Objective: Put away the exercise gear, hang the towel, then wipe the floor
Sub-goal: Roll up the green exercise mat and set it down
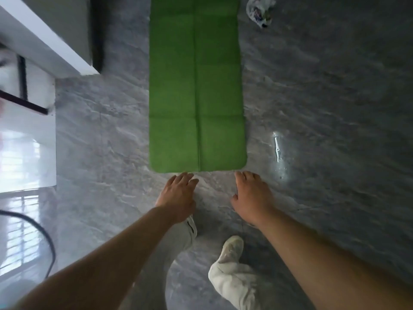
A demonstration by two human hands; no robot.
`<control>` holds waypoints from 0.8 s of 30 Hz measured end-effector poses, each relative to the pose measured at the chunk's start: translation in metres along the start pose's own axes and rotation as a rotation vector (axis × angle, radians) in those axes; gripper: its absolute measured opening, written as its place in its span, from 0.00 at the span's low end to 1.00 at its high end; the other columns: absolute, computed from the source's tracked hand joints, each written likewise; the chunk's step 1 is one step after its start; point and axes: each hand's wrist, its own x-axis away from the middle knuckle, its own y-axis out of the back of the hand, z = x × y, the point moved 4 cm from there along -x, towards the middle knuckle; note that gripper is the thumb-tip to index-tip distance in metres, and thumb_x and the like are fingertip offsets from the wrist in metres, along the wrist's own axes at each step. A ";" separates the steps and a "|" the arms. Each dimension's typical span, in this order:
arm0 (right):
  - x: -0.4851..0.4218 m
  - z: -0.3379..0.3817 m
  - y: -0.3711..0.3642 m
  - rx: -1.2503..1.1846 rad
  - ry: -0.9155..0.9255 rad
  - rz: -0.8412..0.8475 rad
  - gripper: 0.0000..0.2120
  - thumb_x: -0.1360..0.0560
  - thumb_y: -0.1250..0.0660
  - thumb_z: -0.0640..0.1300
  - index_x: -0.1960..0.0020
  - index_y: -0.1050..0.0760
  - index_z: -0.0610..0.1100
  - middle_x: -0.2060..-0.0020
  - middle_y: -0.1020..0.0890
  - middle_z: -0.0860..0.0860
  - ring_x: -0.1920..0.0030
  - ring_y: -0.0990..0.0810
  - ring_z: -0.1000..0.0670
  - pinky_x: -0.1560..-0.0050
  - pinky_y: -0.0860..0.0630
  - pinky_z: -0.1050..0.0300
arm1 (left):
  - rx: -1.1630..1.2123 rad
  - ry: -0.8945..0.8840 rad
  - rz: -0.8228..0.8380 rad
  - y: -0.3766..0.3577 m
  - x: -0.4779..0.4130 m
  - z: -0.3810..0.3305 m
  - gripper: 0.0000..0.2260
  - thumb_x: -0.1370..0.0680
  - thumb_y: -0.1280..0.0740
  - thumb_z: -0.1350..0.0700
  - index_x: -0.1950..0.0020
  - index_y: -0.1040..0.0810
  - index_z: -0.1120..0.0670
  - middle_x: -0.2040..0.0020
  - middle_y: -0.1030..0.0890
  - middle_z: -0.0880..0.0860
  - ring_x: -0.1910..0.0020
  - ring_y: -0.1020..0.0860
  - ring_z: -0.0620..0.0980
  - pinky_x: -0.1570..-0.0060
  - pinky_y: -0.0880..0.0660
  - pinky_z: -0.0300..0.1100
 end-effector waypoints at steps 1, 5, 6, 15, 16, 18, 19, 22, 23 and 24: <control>-0.019 -0.001 -0.013 0.013 0.017 0.001 0.28 0.24 0.38 0.50 0.27 0.39 0.43 0.33 0.29 0.45 0.35 0.31 0.43 0.39 0.28 0.48 | 0.002 0.004 0.009 -0.016 -0.015 0.008 0.29 0.22 0.37 0.52 0.21 0.40 0.50 0.20 0.41 0.51 0.21 0.46 0.51 0.21 0.51 0.50; -0.106 -0.007 -0.083 0.046 0.060 0.036 0.29 0.24 0.37 0.50 0.26 0.39 0.43 0.33 0.30 0.45 0.35 0.30 0.43 0.40 0.28 0.47 | -0.005 0.023 0.058 -0.085 -0.085 0.047 0.29 0.21 0.38 0.53 0.21 0.42 0.51 0.19 0.42 0.52 0.20 0.47 0.52 0.22 0.53 0.51; -0.128 -0.009 -0.102 0.053 0.065 0.047 0.29 0.24 0.36 0.50 0.26 0.39 0.43 0.33 0.29 0.45 0.35 0.30 0.43 0.40 0.28 0.47 | -0.010 0.036 0.059 -0.103 -0.103 0.058 0.29 0.21 0.38 0.53 0.21 0.42 0.51 0.20 0.42 0.52 0.21 0.46 0.52 0.22 0.53 0.51; -0.266 -0.037 -0.268 0.139 0.084 0.103 0.25 0.26 0.36 0.43 0.30 0.35 0.44 0.38 0.26 0.46 0.39 0.27 0.43 0.44 0.26 0.47 | -0.123 0.006 0.163 -0.268 -0.239 0.095 0.31 0.23 0.35 0.57 0.21 0.42 0.49 0.18 0.50 0.55 0.20 0.50 0.57 0.22 0.50 0.58; -0.275 -0.039 -0.282 0.145 0.094 0.097 0.25 0.26 0.36 0.43 0.30 0.35 0.44 0.38 0.26 0.46 0.38 0.27 0.43 0.43 0.26 0.47 | -0.127 0.011 0.161 -0.282 -0.248 0.097 0.31 0.23 0.35 0.57 0.21 0.41 0.48 0.18 0.51 0.55 0.20 0.51 0.57 0.22 0.50 0.59; -0.290 -0.045 -0.305 0.157 0.113 0.082 0.26 0.26 0.35 0.44 0.29 0.35 0.45 0.37 0.26 0.46 0.38 0.27 0.44 0.43 0.26 0.48 | -0.139 0.024 0.165 -0.308 -0.266 0.101 0.31 0.23 0.35 0.56 0.21 0.41 0.47 0.18 0.56 0.55 0.20 0.54 0.57 0.22 0.52 0.60; -0.297 -0.047 -0.315 0.159 0.122 0.081 0.25 0.26 0.35 0.44 0.30 0.35 0.45 0.37 0.27 0.46 0.38 0.28 0.44 0.43 0.26 0.48 | -0.144 0.036 0.171 -0.319 -0.274 0.104 0.31 0.23 0.36 0.56 0.21 0.41 0.47 0.18 0.59 0.55 0.20 0.56 0.57 0.23 0.53 0.61; -0.318 -0.051 -0.338 0.158 0.127 0.069 0.24 0.25 0.36 0.45 0.30 0.34 0.46 0.37 0.28 0.46 0.36 0.29 0.43 0.41 0.28 0.47 | -0.161 0.071 0.187 -0.344 -0.293 0.113 0.30 0.22 0.37 0.54 0.20 0.43 0.46 0.19 0.65 0.56 0.20 0.61 0.57 0.23 0.55 0.63; -0.324 -0.053 -0.344 0.150 0.128 0.064 0.24 0.25 0.36 0.46 0.31 0.34 0.46 0.37 0.28 0.46 0.36 0.30 0.43 0.40 0.28 0.47 | -0.172 0.085 0.195 -0.351 -0.297 0.116 0.31 0.21 0.38 0.53 0.20 0.44 0.46 0.20 0.65 0.56 0.20 0.62 0.57 0.23 0.56 0.63; -0.328 -0.054 -0.350 0.139 0.128 0.062 0.24 0.26 0.36 0.47 0.31 0.34 0.46 0.37 0.28 0.46 0.36 0.30 0.43 0.40 0.28 0.46 | -0.184 0.097 0.202 -0.357 -0.300 0.118 0.32 0.21 0.38 0.52 0.19 0.46 0.47 0.20 0.66 0.56 0.20 0.63 0.57 0.24 0.57 0.63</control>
